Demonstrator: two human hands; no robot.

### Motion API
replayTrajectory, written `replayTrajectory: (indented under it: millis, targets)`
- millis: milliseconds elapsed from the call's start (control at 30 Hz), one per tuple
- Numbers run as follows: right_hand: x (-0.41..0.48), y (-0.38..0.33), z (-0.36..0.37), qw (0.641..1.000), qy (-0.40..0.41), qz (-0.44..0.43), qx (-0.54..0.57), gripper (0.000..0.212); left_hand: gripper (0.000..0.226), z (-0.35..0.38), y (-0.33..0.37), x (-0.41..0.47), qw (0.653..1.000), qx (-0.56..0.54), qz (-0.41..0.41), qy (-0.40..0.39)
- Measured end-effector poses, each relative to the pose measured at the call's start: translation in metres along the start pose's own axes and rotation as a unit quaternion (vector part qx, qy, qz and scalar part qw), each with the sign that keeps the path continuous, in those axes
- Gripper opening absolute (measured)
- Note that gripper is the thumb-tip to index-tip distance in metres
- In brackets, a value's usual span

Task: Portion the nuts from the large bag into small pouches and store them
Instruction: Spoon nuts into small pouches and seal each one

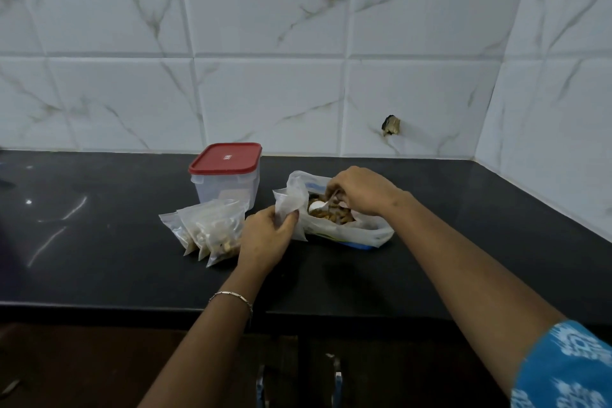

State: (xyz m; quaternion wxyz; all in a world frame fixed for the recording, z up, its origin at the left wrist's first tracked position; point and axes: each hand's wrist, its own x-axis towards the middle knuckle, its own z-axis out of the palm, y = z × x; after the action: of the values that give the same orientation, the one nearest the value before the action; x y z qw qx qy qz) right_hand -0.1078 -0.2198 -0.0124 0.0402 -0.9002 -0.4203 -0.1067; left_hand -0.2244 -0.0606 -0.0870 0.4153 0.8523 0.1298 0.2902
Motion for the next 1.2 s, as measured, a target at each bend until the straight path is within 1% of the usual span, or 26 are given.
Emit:
replayTrajectory:
  millis: [33, 133, 167, 200, 267, 333, 367, 467, 667, 733, 767, 833, 933, 967, 1067, 1167, 1200]
  targets:
    - [0.0, -0.002, 0.0, 1.0, 0.017, -0.001, -0.006, 0.029, 0.024, 0.001, -0.003, 0.002, 1.0, -0.011, 0.012, -0.014]
    - [0.001, -0.011, 0.007, 0.999, 0.036, -0.012, -0.036, 0.03, 0.068, 0.004, -0.009, 0.007, 0.995, -0.037, 0.032, -0.09]
    - [0.001, -0.013, 0.011, 0.998, 0.033, -0.02, -0.042, 0.028, 0.075, 0.006, -0.011, 0.007, 0.993, -0.033, 0.029, -0.11]
    - [0.0, -0.015, 0.014, 0.998, 0.028, -0.027, -0.047, 0.026, 0.078, 0.007, -0.011, 0.007, 0.992, -0.031, 0.025, -0.123]
    - [-0.001, -0.015, 0.019, 0.998, 0.028, -0.034, -0.051, 0.022, 0.071, 0.006, -0.008, 0.007, 0.991, -0.026, 0.008, -0.135]
    - [-0.007, -0.012, 0.021, 0.997, 0.037, -0.041, -0.054, 0.025, 0.053, 0.008, -0.008, 0.008, 0.992, 0.0, -0.011, -0.124]
    - [-0.011, -0.01, 0.02, 0.996, 0.042, -0.049, -0.063, 0.024, 0.048, 0.01, -0.01, 0.009, 0.993, 0.016, -0.015, -0.116]
    - [-0.025, -0.005, 0.019, 0.989, 0.054, -0.086, -0.111, 0.02, 0.043, 0.008, -0.009, 0.008, 0.994, 0.031, -0.021, -0.101]
    - [-0.048, 0.004, 0.015, 0.973, 0.063, -0.152, -0.164, 0.032, 0.037, 0.005, -0.003, 0.003, 0.995, 0.031, -0.041, -0.088]
    - [-0.054, 0.006, 0.013, 0.967, 0.084, -0.164, -0.175, 0.032, 0.037, 0.003, -0.002, 0.0, 0.994, 0.035, -0.04, -0.094]
    - [-0.056, 0.008, 0.013, 0.967, 0.098, -0.158, -0.175, 0.032, 0.037, 0.002, -0.001, -0.001, 0.994, 0.038, -0.04, -0.095]
    - [-0.058, 0.01, 0.015, 0.973, 0.125, -0.112, -0.158, 0.034, 0.038, 0.002, -0.001, -0.003, 0.994, 0.043, -0.038, -0.094]
    - [-0.06, 0.014, 0.02, 0.986, 0.157, 0.004, -0.048, 0.032, 0.039, 0.001, -0.002, -0.003, 0.993, 0.06, -0.038, -0.093]
    - [-0.061, 0.015, 0.023, 0.987, 0.158, 0.03, -0.018, 0.032, 0.04, 0.001, -0.003, -0.002, 0.992, 0.07, -0.036, -0.095]
    - [-0.063, 0.017, 0.036, 0.988, 0.124, 0.078, 0.039, 0.032, 0.045, -0.001, -0.001, -0.003, 0.989, 0.086, -0.038, -0.11]
    - [-0.064, 0.019, 0.041, 0.975, 0.114, 0.117, 0.152, 0.029, 0.061, -0.001, 0.001, -0.004, 0.987, 0.107, -0.038, -0.115]
    - [-0.064, 0.019, 0.04, 0.966, 0.103, 0.13, 0.197, 0.029, 0.061, -0.001, 0.002, -0.004, 0.986, 0.114, -0.036, -0.117]
